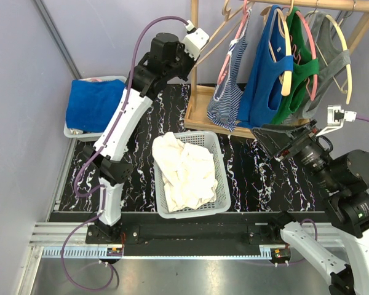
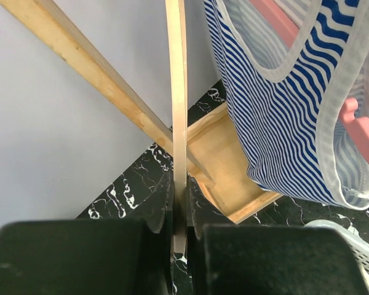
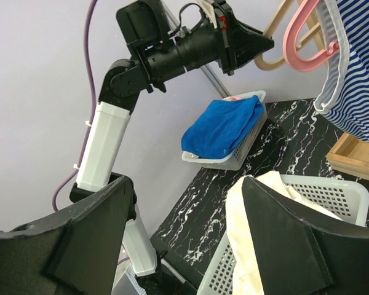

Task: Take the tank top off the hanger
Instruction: Place the hanger at the clothesline.

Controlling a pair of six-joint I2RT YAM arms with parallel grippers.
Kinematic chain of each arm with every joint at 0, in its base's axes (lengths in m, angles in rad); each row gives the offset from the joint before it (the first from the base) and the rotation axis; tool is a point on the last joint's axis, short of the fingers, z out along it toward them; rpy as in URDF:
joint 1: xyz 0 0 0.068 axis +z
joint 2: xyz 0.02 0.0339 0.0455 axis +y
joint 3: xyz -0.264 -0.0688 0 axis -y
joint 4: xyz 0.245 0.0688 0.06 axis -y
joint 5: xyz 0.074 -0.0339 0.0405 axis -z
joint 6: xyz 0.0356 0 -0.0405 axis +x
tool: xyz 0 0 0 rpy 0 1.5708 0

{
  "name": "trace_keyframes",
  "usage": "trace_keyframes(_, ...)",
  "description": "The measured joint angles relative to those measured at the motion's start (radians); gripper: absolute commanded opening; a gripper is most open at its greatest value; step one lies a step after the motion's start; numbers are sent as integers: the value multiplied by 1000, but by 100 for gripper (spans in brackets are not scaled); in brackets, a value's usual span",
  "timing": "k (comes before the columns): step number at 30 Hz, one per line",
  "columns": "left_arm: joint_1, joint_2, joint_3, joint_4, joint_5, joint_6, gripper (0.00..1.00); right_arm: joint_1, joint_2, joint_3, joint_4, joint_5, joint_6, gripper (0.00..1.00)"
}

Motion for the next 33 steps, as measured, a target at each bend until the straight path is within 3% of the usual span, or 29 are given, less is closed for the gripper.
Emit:
trace_keyframes(22, 45, 26, 3, 92, -18, -124, 0, 0, -36, -5, -11, 0, 17, 81)
trace_keyframes(33, 51, 44, -10, 68, 69, -127, 0, 0, -36, -5, -11, -1, 29, 80)
